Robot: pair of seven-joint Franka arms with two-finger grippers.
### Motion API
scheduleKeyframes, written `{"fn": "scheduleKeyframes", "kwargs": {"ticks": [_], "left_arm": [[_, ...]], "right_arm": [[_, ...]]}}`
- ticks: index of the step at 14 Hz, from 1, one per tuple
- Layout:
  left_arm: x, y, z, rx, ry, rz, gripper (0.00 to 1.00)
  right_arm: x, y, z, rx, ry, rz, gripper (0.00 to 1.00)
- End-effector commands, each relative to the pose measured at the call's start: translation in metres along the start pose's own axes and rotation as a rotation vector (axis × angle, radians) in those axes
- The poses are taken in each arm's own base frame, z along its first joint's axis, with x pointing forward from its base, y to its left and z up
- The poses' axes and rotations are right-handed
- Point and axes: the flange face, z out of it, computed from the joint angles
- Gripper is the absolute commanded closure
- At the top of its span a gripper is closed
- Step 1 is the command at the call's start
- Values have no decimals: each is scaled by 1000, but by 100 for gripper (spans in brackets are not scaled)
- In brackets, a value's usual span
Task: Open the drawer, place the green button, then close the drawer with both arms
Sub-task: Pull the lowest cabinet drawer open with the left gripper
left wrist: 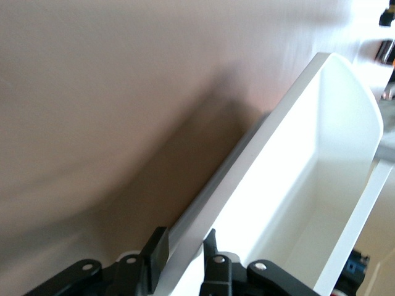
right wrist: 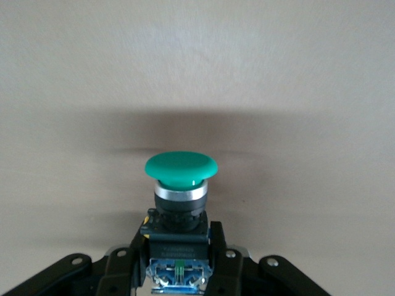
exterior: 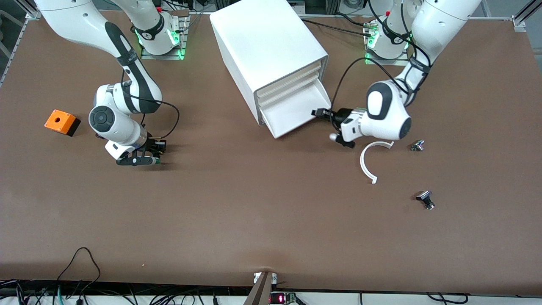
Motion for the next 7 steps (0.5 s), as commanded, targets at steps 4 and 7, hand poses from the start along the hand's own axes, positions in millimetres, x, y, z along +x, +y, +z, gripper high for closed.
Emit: {"fn": "scheduleKeyframes", "kwargs": {"ticks": [4,7], "left_arm": [[38,-11,-59,43,163,-37,83],[39,-9,-63,34,179,-41,0]], "right_arm": [[45,-11,-82,-11,21,-102,63],[60,-12,-111,-12,28,-133,64]]}}
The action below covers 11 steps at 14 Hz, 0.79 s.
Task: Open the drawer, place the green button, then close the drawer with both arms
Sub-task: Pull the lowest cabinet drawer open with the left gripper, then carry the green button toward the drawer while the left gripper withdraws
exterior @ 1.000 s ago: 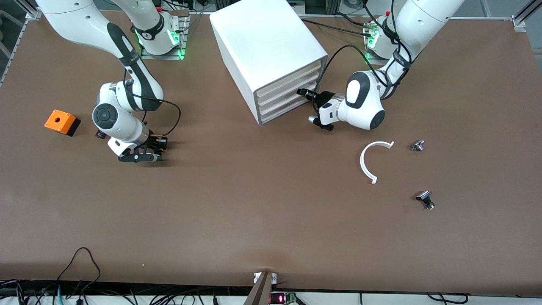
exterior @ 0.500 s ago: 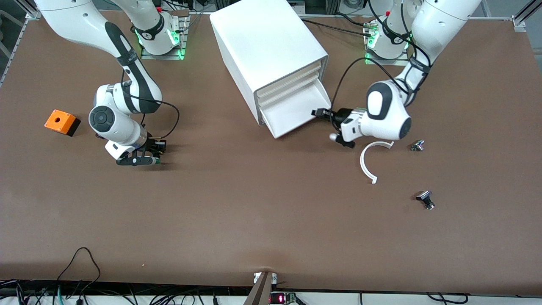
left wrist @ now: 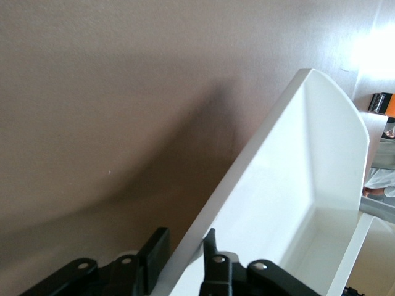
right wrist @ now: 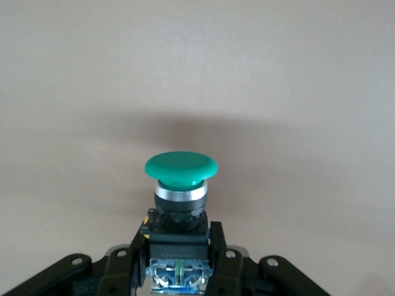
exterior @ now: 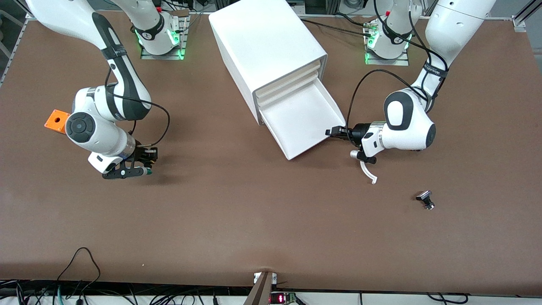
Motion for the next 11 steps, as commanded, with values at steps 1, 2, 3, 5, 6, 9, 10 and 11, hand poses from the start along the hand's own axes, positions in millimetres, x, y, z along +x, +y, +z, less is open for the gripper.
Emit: {"fn": "scheduleKeyframes", "kwargs": {"ticks": [1,2,3,5,6,9,10,11], "left_arm": [[14,2,-13,7,60,-32,0],[15,3,-14,10,68,-29,0],[17,3,-17,13,95,-33,0],[21,10,-32,29,145,-18,0],[29,10,-62,27,200,-14,0],[40,14,-132,53,329,14,0],[37,24,-155,153,336,96,0],[37,38,-183,290,337,202,0]], "right_arm": [[12,-3,-25,-3,-1,-36,64],[15,-9,-32,-1,10,-44,64],[18,-15,-38,-1,24,-53,64],[21,-32,-49,6,46,-89,64],[26,-47,-64,16,71,-135,64],[34,-83,-105,43,85,-190,65],[34,-98,-113,54,98,-212,66],[35,-107,-117,62,110,-221,67]]}}
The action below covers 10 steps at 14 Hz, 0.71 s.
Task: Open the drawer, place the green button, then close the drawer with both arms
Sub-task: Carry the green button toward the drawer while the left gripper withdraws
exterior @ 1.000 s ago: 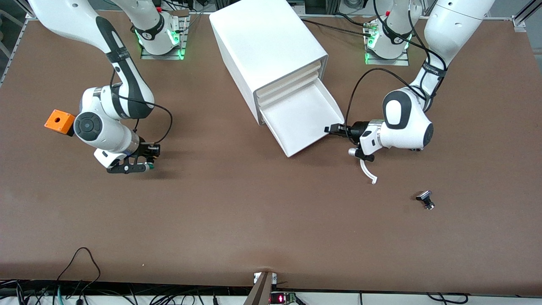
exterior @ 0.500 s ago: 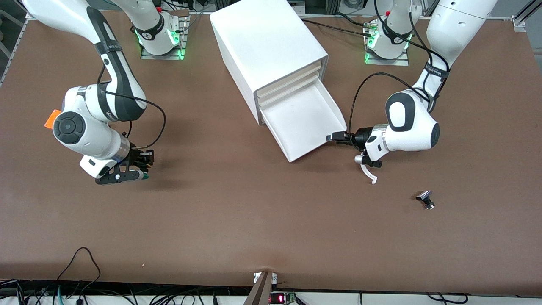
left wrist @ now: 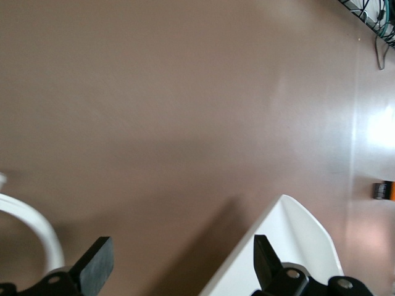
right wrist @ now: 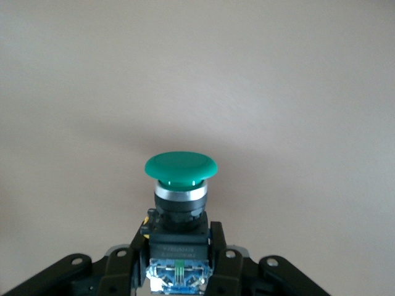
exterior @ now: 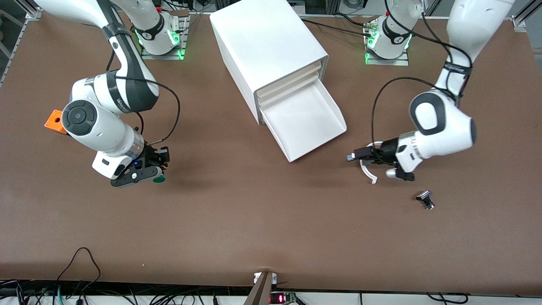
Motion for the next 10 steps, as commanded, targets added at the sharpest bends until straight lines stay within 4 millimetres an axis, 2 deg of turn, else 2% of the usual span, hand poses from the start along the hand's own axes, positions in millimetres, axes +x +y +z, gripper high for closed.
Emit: {"fn": "scheduleKeyframes", "kwargs": {"ticks": [1,3,5,7,10], "left_arm": [[19,31,-78,230,42,230,0],[17,39,-131,278,18,266,0],[20,34,-189,320,-30,258,0],[17,40,-226,425,-54,293,0],[4,55,-276,548,-120,248,0]], "right_arm": [[8,-23,-13,30,16,-47,67],[13,-42,-23,43,37,-82,67],[11,-67,-27,52,36,-131,67],[5,-108,-35,46,30,-198,67],[-3,-160,-45,13,37,-300,67]]}}
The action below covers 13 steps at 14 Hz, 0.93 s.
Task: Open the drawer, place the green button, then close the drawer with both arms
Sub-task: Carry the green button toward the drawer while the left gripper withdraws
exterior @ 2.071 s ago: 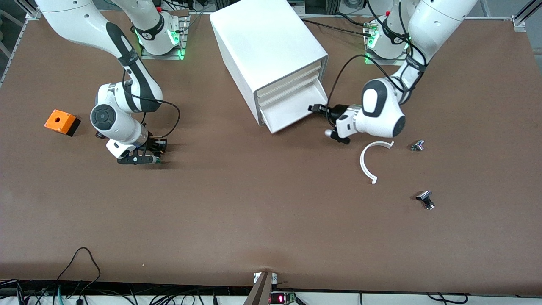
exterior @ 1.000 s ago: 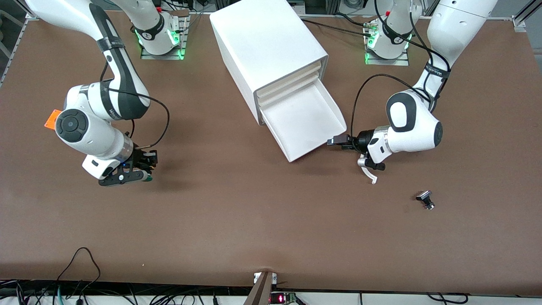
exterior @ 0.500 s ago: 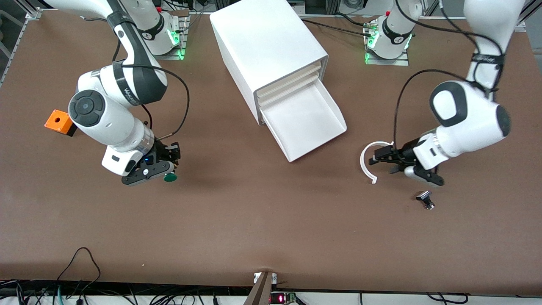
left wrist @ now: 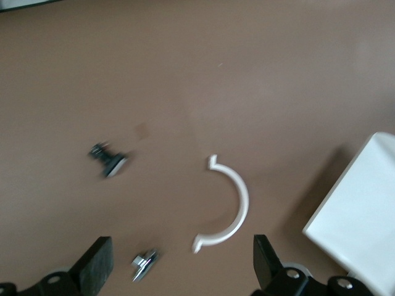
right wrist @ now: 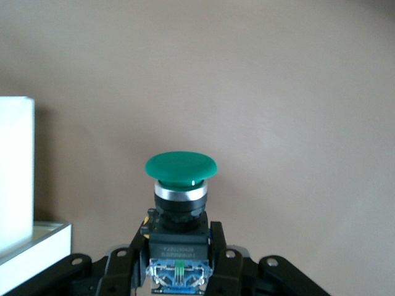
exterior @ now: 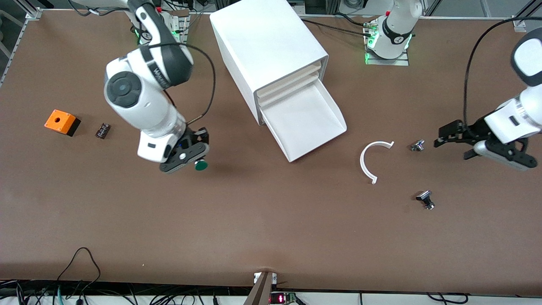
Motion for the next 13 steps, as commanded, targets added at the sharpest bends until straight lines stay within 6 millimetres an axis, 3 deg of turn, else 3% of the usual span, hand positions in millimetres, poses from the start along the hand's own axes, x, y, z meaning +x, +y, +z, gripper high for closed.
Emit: {"fn": "scheduleKeyframes", "kwargs": {"ticks": [1,5,8,10,11,13], "left_arm": [[-9,4,-39,85,-95,-77,0],[-12,25,-60,218,-199,-131,0],[-16,24,-64,208,-184,-206,0],[-20,13,-66,136,-160,-326,0],[-20,13,-66,135,-159,-334,0],[-22,9,-71,129,-151,-344,0]], "right_arm": [[4,-41,-11,-23,-8,-87,67],[2,-122,-1,-67,-15,-227,69],[1,-148,-2,-65,-4,-276,71],[-3,-178,-5,-78,8,-339,71],[0,-190,-16,-87,31,-385,71],[1,-203,-12,-109,29,-545,71]]}}
